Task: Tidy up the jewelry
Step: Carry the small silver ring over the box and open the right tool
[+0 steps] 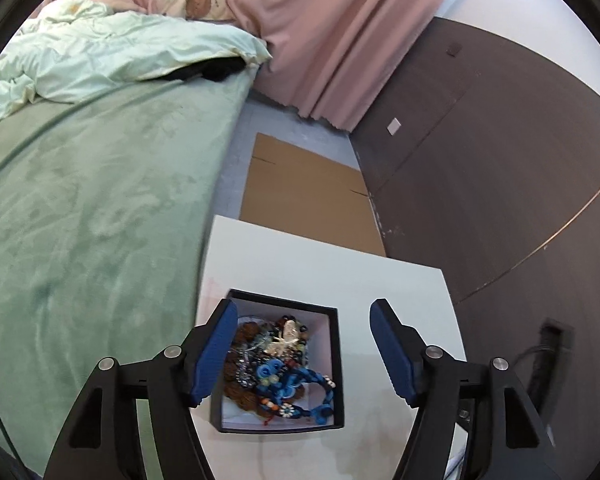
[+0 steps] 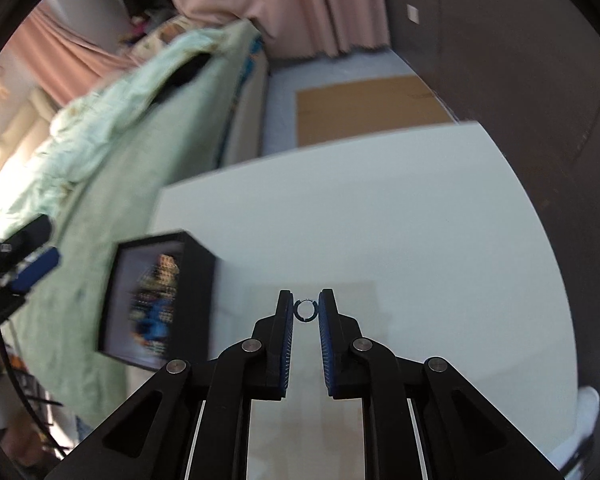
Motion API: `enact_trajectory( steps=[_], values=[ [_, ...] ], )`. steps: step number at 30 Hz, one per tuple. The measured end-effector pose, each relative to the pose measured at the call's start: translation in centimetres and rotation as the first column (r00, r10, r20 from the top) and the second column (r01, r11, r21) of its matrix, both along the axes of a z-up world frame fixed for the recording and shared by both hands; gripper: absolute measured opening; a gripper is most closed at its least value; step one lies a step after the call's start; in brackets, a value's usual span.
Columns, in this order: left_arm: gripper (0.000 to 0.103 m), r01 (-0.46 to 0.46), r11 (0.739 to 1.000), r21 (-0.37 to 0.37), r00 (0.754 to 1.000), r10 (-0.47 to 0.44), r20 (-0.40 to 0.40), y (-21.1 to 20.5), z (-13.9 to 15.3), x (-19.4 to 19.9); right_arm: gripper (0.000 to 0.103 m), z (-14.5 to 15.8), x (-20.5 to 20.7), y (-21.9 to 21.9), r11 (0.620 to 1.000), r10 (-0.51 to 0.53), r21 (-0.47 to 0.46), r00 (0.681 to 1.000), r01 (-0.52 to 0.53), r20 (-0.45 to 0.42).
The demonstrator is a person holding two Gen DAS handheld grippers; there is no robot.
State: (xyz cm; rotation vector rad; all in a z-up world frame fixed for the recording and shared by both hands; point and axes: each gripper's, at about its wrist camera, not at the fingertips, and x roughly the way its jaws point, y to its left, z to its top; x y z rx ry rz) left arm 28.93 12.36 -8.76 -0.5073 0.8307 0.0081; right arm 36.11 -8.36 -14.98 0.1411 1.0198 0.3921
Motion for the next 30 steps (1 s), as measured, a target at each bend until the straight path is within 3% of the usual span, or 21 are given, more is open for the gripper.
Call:
enact_trajectory(
  steps=[5,10,13,18,19,21,22,23,30],
  values=[
    [0.07,-0.011,1.0,-0.014,1.0,0.011,-0.013,0.9,0.5,-0.7,0.014,0.8,-0.4,2.4,0.988,0.076,0.134,0.997,-0.072,-0.025],
    [0.07,-0.029,1.0,0.012,1.0,0.029,-0.009,1.6,1.1,-2.3,0.014,1.1,-0.2,4.9,0.977,0.114,0.185,0.993,-0.109,-0.017],
    [0.076,-0.074,0.997,0.038,0.997,0.075,-0.016,2.7,1.1,-3.3,0.014,1.5,0.1,6.6,0.971,0.133,0.201,0.991,-0.132,0.01],
    [0.085,-0.123,0.992,0.008,0.992,0.122,0.007,4.3,1.6,-4.0,0.015,1.4,0.6,8.2,0.962,0.159,0.222,0.987,-0.16,0.024],
    [0.087,-0.128,0.992,0.012,0.992,0.128,0.009,4.3,1.7,-4.1,0.017,1.3,0.8,8.5,0.959,0.17,0.226,0.985,-0.17,0.021],
    [0.09,-0.122,0.993,-0.003,0.992,0.122,0.009,4.3,1.7,-4.0,0.042,1.1,1.0,8.6,0.956,0.178,0.231,0.984,-0.179,0.025],
    [0.09,-0.115,0.993,-0.011,0.993,0.115,0.009,4.3,1.7,-4.0,0.062,1.0,0.9,8.3,0.962,0.161,0.22,0.987,-0.164,0.029],
    [0.091,-0.111,0.994,-0.009,0.994,0.111,0.007,4.2,1.6,-4.0,0.067,0.9,0.9,7.9,0.967,0.138,0.21,0.99,-0.143,0.036],
    [0.1,-0.09,0.996,-0.009,0.996,0.09,0.01,3.5,1.8,-4.0,0.067,1.7,0.0,5.3,0.979,0.092,0.179,0.995,-0.096,0.031]
  ],
)
